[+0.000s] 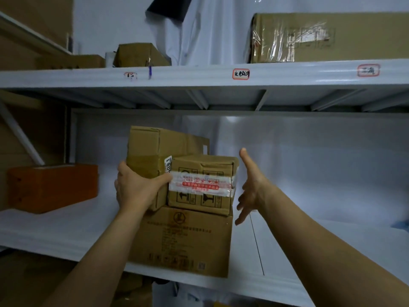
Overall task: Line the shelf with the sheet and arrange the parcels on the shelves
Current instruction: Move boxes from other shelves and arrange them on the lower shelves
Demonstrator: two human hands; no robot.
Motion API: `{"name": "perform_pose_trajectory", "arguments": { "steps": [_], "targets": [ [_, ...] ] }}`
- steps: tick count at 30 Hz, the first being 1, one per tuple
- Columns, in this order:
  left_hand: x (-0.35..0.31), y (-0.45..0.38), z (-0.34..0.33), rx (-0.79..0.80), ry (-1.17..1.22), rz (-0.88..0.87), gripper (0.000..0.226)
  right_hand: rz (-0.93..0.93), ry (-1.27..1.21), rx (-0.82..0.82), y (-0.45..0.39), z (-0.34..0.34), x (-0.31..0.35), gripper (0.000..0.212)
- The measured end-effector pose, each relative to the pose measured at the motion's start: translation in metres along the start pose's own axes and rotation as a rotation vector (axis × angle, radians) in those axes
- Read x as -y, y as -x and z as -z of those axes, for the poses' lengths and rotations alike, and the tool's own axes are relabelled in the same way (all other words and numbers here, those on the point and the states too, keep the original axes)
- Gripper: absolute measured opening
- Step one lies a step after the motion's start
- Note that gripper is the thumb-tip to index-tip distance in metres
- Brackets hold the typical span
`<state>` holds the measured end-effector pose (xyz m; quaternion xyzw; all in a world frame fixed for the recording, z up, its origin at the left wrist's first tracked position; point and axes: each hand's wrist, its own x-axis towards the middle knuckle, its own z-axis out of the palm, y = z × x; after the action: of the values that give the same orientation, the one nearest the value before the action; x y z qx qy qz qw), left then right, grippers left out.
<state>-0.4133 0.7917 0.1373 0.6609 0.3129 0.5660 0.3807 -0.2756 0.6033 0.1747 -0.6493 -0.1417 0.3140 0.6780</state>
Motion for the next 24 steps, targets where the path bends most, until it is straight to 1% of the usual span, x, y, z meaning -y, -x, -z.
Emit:
{"name": "perform_pose_trajectory", "arguments": {
  "steps": [2,5,7,10,11,12,14,18,19,22,24],
  "targets": [
    [0.001,-0.003,-0.004,-0.003,-0.037,-0.001,0.118,-0.038,0.071,0.063,-0.005,-0.004,0.0,0.115],
    [0.001,0.001,-0.01,-0.029,-0.002,-0.003,0.104,-0.059,0.127,0.079,-0.009,-0.004,0.001,0.117],
    [0.0,0.006,-0.013,-0.055,0.042,0.005,0.098,-0.045,0.15,0.071,-0.007,0.002,0.001,0.112],
    [-0.003,0.016,-0.018,-0.07,0.103,0.019,0.093,-0.044,0.129,0.099,-0.002,0.011,-0.001,0.094],
    [-0.005,0.02,-0.02,-0.066,0.119,0.015,0.093,-0.043,0.113,0.119,0.0,0.015,-0.002,0.091],
    [-0.007,0.024,-0.021,-0.065,0.132,0.005,0.092,-0.04,0.092,0.131,0.002,0.017,-0.003,0.093],
    [-0.015,0.034,-0.024,-0.062,0.145,-0.008,0.091,-0.031,0.006,0.109,0.01,0.026,-0.006,0.092],
    [-0.033,0.058,-0.029,-0.035,0.194,-0.014,0.091,-0.005,-0.132,0.024,0.038,0.046,-0.011,0.061],
    [-0.037,0.065,-0.03,-0.022,0.211,-0.003,0.091,0.003,-0.163,0.01,0.047,0.051,-0.014,0.056],
    [-0.046,0.088,-0.03,0.0,0.221,0.019,0.092,0.042,-0.265,-0.039,0.072,0.068,-0.023,0.051],
    [-0.052,0.103,-0.029,0.005,0.222,0.035,0.093,0.065,-0.325,-0.104,0.09,0.081,-0.03,0.048]
  ]
}}
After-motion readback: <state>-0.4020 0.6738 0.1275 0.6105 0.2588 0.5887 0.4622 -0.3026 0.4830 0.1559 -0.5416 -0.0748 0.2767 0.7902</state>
